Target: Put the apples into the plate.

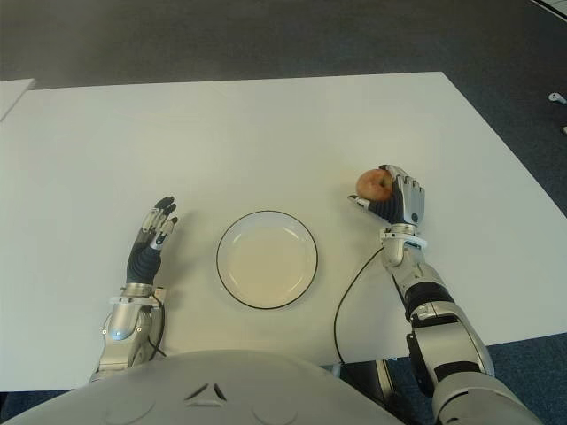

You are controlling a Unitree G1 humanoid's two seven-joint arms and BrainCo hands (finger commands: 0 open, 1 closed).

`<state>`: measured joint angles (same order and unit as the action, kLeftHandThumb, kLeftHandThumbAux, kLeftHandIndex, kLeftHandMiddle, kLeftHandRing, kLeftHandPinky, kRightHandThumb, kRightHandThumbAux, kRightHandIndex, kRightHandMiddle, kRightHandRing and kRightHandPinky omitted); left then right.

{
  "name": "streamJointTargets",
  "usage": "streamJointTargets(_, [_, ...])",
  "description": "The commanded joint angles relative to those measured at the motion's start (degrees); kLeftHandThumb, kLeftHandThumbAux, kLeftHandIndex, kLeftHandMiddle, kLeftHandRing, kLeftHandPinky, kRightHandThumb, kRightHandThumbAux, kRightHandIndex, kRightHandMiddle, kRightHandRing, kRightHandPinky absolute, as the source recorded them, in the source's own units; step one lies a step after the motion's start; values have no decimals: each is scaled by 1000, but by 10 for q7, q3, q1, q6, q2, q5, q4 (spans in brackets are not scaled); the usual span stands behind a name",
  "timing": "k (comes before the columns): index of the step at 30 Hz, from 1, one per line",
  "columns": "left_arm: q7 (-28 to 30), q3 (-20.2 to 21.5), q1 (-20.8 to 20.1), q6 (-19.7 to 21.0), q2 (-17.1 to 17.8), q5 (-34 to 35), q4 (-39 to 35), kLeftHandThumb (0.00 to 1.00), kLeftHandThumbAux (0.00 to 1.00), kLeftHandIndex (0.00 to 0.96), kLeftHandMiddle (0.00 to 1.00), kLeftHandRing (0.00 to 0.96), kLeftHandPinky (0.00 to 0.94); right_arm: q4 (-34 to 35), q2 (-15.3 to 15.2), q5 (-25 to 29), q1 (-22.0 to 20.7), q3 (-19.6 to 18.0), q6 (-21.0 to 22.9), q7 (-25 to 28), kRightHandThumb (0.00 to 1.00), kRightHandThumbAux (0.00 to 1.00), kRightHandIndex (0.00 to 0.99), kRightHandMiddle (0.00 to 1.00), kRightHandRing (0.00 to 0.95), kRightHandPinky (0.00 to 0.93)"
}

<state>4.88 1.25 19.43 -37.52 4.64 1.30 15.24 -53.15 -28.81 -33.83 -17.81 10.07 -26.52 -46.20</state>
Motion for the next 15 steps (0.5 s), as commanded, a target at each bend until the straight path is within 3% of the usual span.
streamJointTargets(1, [11, -3, 10, -1, -3, 5, 14, 0, 299, 0, 0, 0, 0, 49, -3, 8, 18, -7, -7, 9, 856, 677, 397, 532, 857, 841])
streamJointTargets(10, [8, -7, 11, -5, -5, 2, 14, 0, 299, 0, 0, 0, 0, 143, -6, 10, 54, -23, 8, 38, 856, 677, 396, 533, 865, 846])
streamJointTargets(15, [-1, -7, 7, -9, -10, -7, 24, 0, 303, 0, 0, 0, 0, 279, -1, -5, 81, -33, 48, 76, 856, 677, 396, 533, 869, 850])
